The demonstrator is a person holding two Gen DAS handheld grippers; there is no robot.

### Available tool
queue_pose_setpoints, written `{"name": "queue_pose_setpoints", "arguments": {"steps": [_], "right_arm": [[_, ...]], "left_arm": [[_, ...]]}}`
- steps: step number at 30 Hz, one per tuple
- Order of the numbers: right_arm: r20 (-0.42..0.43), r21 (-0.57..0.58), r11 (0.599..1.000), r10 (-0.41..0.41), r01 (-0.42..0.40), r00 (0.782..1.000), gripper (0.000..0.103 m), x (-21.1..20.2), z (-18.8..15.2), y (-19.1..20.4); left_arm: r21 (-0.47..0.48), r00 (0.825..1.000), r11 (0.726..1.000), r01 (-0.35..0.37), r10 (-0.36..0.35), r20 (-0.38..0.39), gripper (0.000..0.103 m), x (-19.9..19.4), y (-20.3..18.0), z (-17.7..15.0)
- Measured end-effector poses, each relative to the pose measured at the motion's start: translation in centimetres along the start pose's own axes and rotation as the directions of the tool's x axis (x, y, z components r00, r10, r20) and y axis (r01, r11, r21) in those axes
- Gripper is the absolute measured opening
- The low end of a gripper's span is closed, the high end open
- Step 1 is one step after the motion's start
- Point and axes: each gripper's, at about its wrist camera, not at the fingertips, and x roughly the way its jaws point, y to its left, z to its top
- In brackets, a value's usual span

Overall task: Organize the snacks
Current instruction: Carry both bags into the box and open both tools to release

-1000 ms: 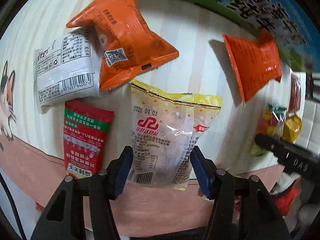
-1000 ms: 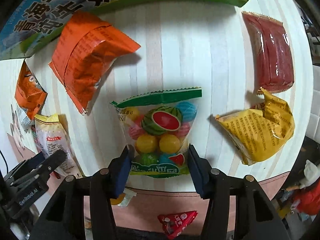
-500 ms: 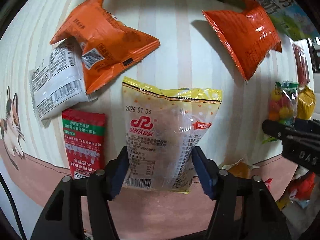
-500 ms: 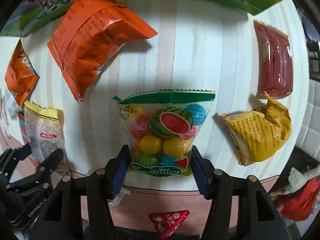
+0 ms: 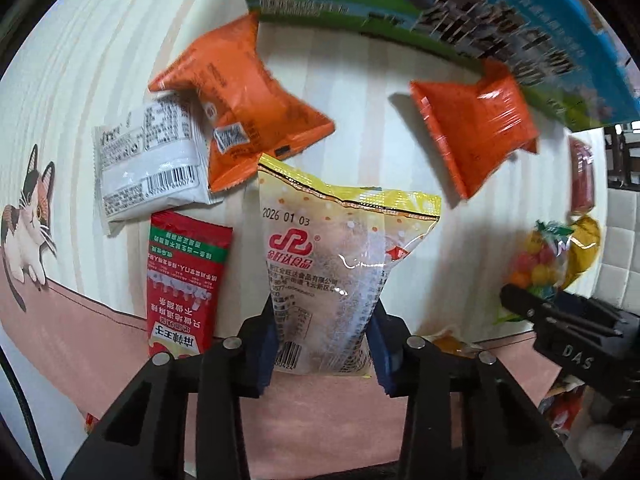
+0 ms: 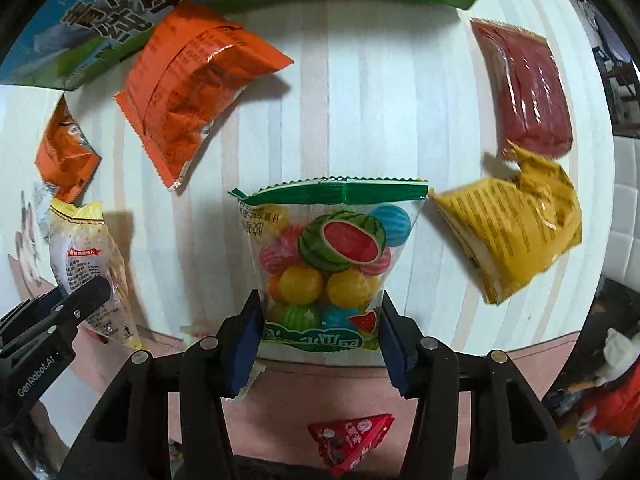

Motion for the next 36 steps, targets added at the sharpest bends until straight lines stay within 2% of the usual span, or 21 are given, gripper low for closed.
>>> {"name": "queue_pose_setpoints", "arguments": {"steps": [4, 9, 10, 14, 18, 22, 24, 31, 36], "right_arm": [[0.025, 0.011, 0.999, 0.047, -0.048, 0.999, 0.056, -1.4, -0.8, -0.5], [0.093, -0.01, 0.99, 0.139, -0.139, 0.986, 0.056, -5.8, -2.1, -1.2], [0.108, -0.015, 0.988, 0.153, -0.153, 0.982, 0.056, -6.8, -2.3, -1.2], [0.195, -0.045, 0.976, 0.216, -0.211, 0.957, 0.056, -12.2, -2.3, -1.3], [0.266, -0.062, 0.968, 0.25, -0.242, 0.931, 0.056, -18.0, 1.2, -1.8], [0.328, -0.053, 0.973, 0.231, -0.226, 0.916, 0.056, -21.8, 5.6, -1.7], [0.334, -0.032, 0.976, 0.215, -0.217, 0.918, 0.056, -22.2, 8.1, -1.8], [0.278, 0.059, 0.98, 0.169, -0.192, 0.946, 0.056, -19.7, 15.0, -3.1], [0.213, 0.097, 0.985, 0.122, -0.145, 0.969, 0.056, -16.6, 18.1, -3.6]], "left_arm": [[0.016, 0.999, 1.0, 0.024, -0.025, 0.044, 0.037, -2.7, 1.2, -0.5], [0.049, 0.987, 0.995, 0.086, -0.091, 0.133, 0.037, -8.3, 1.2, -1.2], [0.054, 0.984, 0.994, 0.094, -0.101, 0.145, 0.037, -11.4, 1.0, -0.6], [0.094, 0.965, 0.986, 0.136, -0.154, 0.214, 0.037, -17.3, -0.5, 1.2], [0.123, 0.951, 0.983, 0.135, -0.163, 0.261, 0.037, -21.3, -2.0, 4.7], [0.129, 0.951, 0.986, 0.108, -0.14, 0.276, 0.037, -21.5, -3.3, 8.9], [0.115, 0.959, 0.988, 0.1, -0.126, 0.255, 0.037, -21.1, -3.4, 11.5], [0.088, 0.987, 0.994, 0.06, -0.072, 0.141, 0.037, -17.7, -3.2, 18.7], [0.071, 0.998, 0.997, 0.023, -0.028, 0.062, 0.037, -15.0, -3.3, 21.0]]}}
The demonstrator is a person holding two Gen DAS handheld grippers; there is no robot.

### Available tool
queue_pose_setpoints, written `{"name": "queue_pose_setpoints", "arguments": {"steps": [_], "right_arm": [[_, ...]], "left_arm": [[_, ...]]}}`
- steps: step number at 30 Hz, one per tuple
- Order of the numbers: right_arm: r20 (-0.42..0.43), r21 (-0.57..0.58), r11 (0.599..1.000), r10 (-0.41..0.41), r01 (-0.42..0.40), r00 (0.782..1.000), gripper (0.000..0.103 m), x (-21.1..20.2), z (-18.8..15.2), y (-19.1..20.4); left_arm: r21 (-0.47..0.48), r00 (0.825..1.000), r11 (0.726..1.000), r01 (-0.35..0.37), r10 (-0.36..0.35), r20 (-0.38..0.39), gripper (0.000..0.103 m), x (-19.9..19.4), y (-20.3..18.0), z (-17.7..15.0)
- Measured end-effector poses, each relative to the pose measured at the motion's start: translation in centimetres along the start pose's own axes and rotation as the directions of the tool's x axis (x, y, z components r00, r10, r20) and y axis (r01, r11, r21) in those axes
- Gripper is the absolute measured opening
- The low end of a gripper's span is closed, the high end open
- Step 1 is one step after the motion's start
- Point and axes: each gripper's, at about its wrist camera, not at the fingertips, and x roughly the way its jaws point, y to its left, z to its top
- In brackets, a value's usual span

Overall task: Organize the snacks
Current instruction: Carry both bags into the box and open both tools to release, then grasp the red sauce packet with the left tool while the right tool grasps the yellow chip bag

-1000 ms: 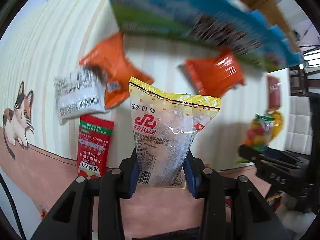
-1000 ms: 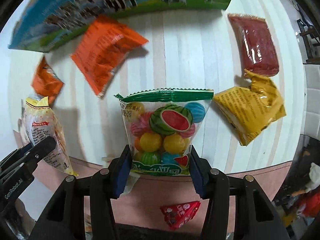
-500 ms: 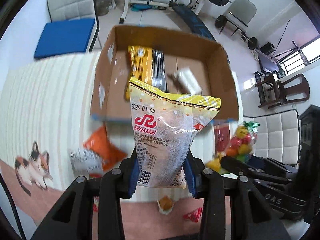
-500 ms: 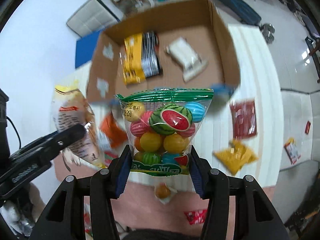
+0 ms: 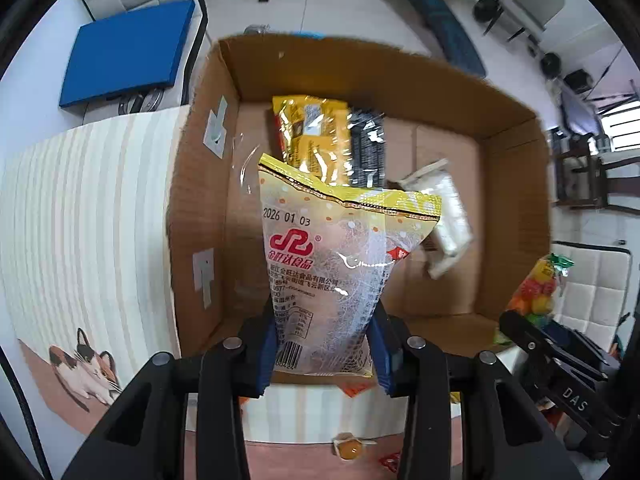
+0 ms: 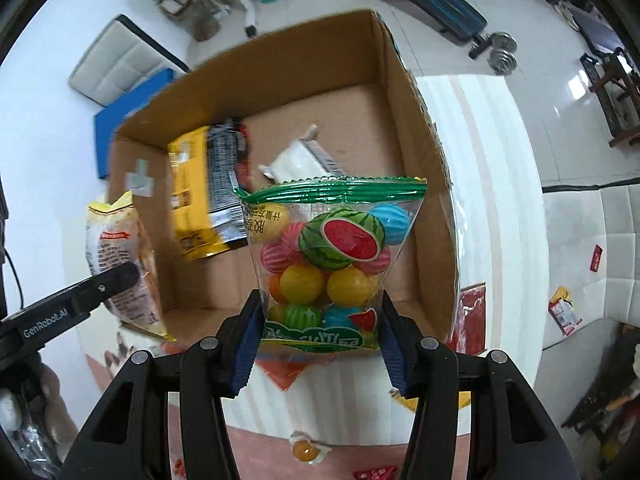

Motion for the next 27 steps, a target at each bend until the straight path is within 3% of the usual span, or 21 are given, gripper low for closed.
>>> {"name": "queue_pose_setpoints", "arguments": {"steps": [4, 8, 9, 11, 13, 16, 17, 22, 27], "right_arm": [[-0.026, 0.009, 0.999, -0.032, 0.032, 0.999, 0.057, 1.6, 0.7, -0.3], [-0.071, 0.018, 1.0, -0.012, 0.014, 0.997, 0.059, 2.8, 0.4, -0.6], [-0.077, 0.008, 1.0, -0.018, 0.018, 0.997, 0.062, 3.0, 0.3, -0.5], [-0.087, -0.006, 1.0, -0.026, 0.026, 0.996, 0.088, 3.1, 0.2, -0.3], [-0.083, -0.022, 0.999, -0.031, 0.029, 0.996, 0.09, 3.0, 0.2, -0.1], [-0.083, -0.063, 0.997, -0.054, 0.049, 0.995, 0.092, 2.8, -0.2, 0.6], [-0.082, -0.07, 0.996, -0.06, 0.055, 0.995, 0.092, 2.7, -0.4, 0.7], [-0.033, -0.122, 0.99, -0.082, 0.077, 0.996, 0.094, 1.4, -1.2, 1.9], [0.047, -0.16, 0.983, -0.079, 0.086, 0.996, 0.097, -0.6, -2.2, 3.1]], "left_arm": [[0.004, 0.998, 0.999, -0.032, 0.032, -0.06, 0.039, 2.6, 0.1, 0.7], [-0.016, 0.993, 0.999, -0.042, 0.04, -0.109, 0.04, 4.1, 0.4, 0.6], [-0.016, 0.993, 0.999, -0.04, 0.038, -0.111, 0.04, 4.2, 0.5, 0.5], [-0.017, 0.992, 0.999, -0.046, 0.043, -0.116, 0.042, 4.4, 0.6, 0.4], [-0.022, 0.993, 0.999, -0.034, 0.031, -0.115, 0.051, 4.4, 0.7, 0.3], [-0.024, 0.994, 1.0, -0.014, 0.011, -0.105, 0.076, 3.9, 1.0, 0.3], [-0.017, 0.995, 1.0, -0.015, 0.014, -0.099, 0.08, 3.7, 0.9, 0.2], [-0.005, 0.998, 1.0, 0.002, -0.002, -0.062, 0.08, 1.8, 0.7, -0.6], [0.039, 0.999, 0.999, -0.03, 0.028, 0.045, 0.08, -1.2, 0.0, -2.3]]}}
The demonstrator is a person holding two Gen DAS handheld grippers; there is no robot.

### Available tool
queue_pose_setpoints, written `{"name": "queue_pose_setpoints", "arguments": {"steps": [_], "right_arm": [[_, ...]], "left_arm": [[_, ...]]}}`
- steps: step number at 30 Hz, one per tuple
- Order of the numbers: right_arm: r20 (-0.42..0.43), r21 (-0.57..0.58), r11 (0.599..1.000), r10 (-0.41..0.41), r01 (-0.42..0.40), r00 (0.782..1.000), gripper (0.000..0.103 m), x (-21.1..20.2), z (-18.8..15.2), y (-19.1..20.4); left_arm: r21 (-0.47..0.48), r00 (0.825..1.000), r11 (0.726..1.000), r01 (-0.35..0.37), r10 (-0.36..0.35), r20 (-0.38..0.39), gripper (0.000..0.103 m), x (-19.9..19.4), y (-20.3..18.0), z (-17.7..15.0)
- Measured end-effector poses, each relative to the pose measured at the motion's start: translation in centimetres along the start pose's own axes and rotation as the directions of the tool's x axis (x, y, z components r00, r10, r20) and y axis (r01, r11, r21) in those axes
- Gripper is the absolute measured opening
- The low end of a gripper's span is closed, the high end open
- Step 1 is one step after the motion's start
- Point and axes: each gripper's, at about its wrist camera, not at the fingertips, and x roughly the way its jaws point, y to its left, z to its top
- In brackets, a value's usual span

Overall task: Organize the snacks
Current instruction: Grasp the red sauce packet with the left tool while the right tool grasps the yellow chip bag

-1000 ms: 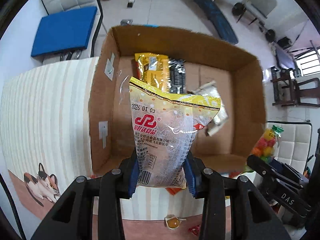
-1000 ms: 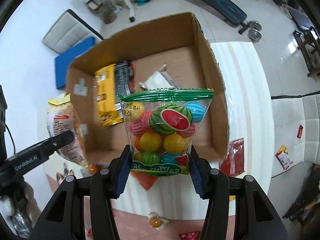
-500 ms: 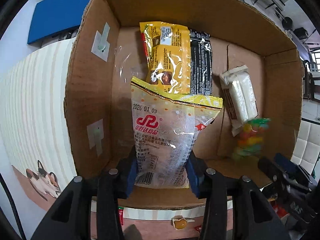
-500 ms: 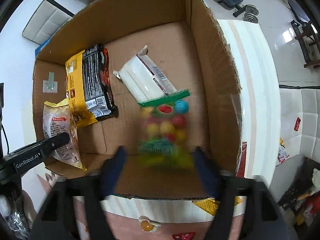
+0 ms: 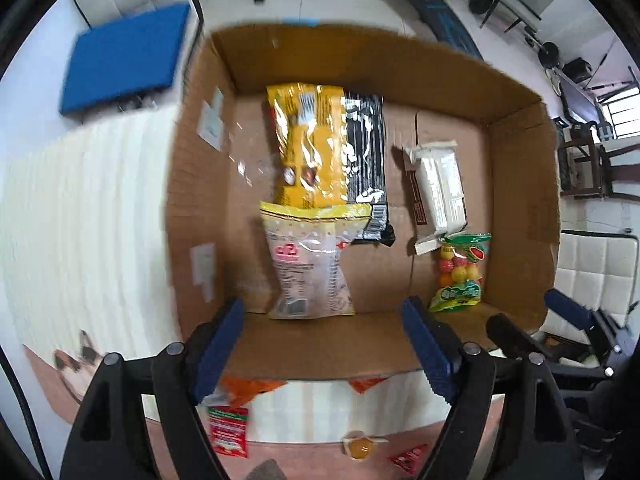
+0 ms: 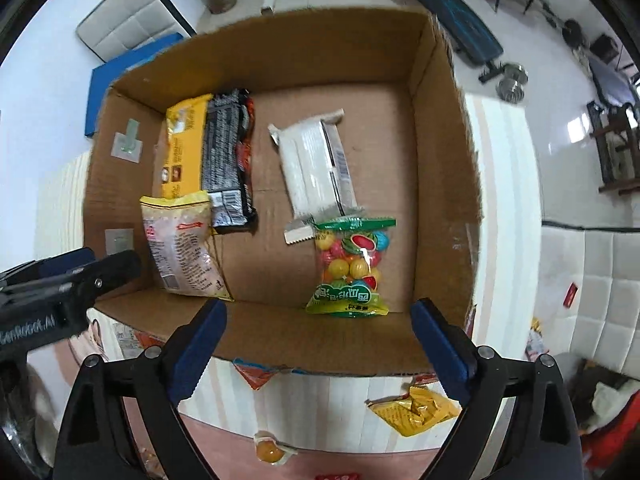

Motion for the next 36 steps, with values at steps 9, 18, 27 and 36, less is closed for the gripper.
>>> {"name": "queue_pose_setpoints", "arguments": {"steps": [9, 18, 27, 36], "right_arm": [[0.109, 0.027, 0.996, 0.078, -0.081, 0.991, 0.098, -3.6, -3.5, 0.7], [0.075, 0.214, 0.968, 0.119, -0.133, 0.99, 0.098, -1.9, -10.5, -3.7], [-0.061, 0.541, 0.836, 0.153, -0.097, 0.986, 0.098, 6.1, -16.2, -13.0], [-0.077, 0.635, 0.769, 0.157, -0.073, 0.985, 0.064, 10.5, -17.8, -15.2]], "left_arm": [[-0.013, 0.972, 1.0, -0.027, 0.029, 0.234, 0.08, -6.2, 0.7, -4.4], [-0.073, 0.944, 0.993, -0.092, 0.111, 0.311, 0.08, -6.1, 1.5, -12.1], [-0.108, 0.979, 0.989, -0.1, 0.117, 0.165, 0.08, 1.9, 0.4, -16.5], [-0.154, 0.989, 0.983, -0.104, 0.118, 0.09, 0.08, 5.6, 1.4, -18.0]]}}
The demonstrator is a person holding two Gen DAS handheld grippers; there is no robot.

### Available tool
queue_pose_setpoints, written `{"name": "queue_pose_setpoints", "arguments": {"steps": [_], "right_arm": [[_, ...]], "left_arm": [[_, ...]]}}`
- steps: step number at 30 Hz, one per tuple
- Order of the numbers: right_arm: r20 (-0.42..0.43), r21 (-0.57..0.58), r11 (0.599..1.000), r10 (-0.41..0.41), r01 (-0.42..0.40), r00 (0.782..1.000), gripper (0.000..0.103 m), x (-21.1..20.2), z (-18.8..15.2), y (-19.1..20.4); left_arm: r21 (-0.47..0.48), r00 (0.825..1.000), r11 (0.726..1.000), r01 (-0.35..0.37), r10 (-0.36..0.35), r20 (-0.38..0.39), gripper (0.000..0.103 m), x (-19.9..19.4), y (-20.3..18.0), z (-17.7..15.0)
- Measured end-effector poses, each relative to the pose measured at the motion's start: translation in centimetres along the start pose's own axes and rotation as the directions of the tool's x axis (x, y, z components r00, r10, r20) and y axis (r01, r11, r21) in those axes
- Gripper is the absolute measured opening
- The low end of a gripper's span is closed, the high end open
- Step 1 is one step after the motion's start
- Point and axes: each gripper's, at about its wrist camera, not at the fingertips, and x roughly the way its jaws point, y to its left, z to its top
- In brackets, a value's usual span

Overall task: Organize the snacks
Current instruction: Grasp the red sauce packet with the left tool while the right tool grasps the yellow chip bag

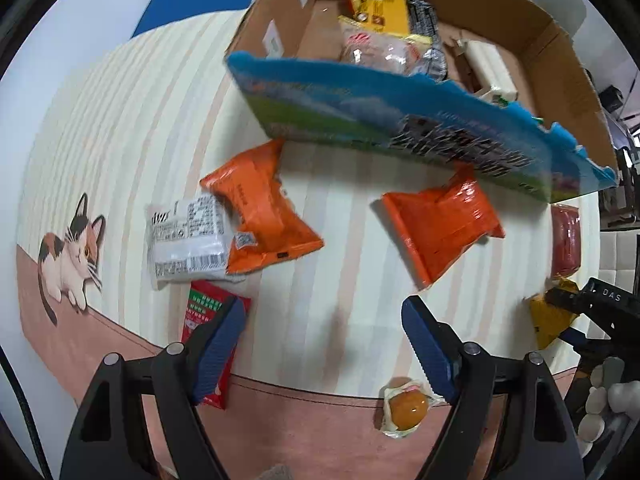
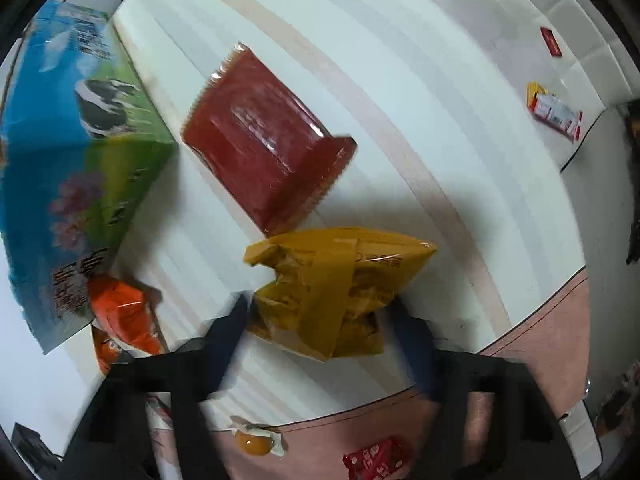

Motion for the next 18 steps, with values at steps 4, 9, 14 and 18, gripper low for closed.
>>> {"name": "queue_pose_setpoints", "arguments": {"steps": [4, 9, 14, 18], "right_arm": [[0.007, -0.23, 0.969, -0.095, 0.094, 0.995, 0.06, 0.5, -2.4, 3.5], [-0.029, -0.489, 0.861, -0.173, 0.137, 0.985, 0.06, 2.6, -6.8, 8.4], [-0.054, -0.648, 0.748, -0.231, 0.142, 0.971, 0.06, 4.8, -10.6, 12.7], [-0.05, -0.7, 0.697, -0.264, 0.155, 0.963, 0.06, 5.7, -11.7, 14.5]], "left_arm": [[-0.03, 1.0, 0.999, 0.011, -0.012, -0.025, 0.08, 0.6, 2.1, -0.7], [-0.064, 0.995, 0.997, 0.038, -0.043, -0.094, 0.08, 2.0, 6.2, -1.8], [-0.088, 0.987, 0.996, 0.032, -0.046, -0.156, 0.08, 3.8, 9.5, -2.5], [-0.069, 0.977, 0.997, 0.042, -0.056, -0.204, 0.08, 5.7, 10.5, -2.5]]}}
